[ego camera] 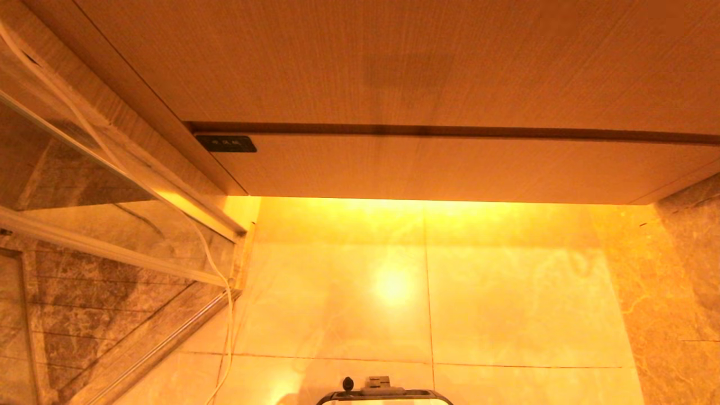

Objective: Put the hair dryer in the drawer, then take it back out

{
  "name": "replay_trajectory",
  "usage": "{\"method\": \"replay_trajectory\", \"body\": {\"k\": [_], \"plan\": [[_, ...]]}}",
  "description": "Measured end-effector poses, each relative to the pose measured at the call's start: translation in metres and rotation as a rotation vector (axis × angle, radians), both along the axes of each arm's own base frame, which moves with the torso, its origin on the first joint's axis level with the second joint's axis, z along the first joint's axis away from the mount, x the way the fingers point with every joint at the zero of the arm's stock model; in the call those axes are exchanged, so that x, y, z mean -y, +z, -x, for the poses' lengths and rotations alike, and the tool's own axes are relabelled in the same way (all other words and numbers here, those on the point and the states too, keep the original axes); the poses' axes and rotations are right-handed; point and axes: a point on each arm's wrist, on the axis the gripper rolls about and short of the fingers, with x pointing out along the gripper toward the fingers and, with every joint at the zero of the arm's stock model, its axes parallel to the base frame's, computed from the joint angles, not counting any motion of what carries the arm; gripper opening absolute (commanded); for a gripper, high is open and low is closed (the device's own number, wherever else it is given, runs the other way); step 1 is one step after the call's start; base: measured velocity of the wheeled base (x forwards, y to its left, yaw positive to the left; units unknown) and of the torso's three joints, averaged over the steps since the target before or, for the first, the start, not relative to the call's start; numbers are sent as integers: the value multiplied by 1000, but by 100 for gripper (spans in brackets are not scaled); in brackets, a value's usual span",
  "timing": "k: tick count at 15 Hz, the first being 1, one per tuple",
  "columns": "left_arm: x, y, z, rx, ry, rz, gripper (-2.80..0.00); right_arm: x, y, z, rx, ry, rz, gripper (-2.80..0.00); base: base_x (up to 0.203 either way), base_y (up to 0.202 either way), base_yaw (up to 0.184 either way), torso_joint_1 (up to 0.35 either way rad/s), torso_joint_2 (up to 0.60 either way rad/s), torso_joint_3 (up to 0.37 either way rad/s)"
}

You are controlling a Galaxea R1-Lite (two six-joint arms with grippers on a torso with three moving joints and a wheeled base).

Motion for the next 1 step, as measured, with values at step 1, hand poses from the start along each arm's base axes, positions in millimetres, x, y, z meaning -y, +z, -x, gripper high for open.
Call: {"method": "replay_trajectory", "body": {"k": [1], "plan": [[0,0,0,0,0,0,-280,0,0,0,0,0,0,-280,0,0,0,0,0,0]]}}
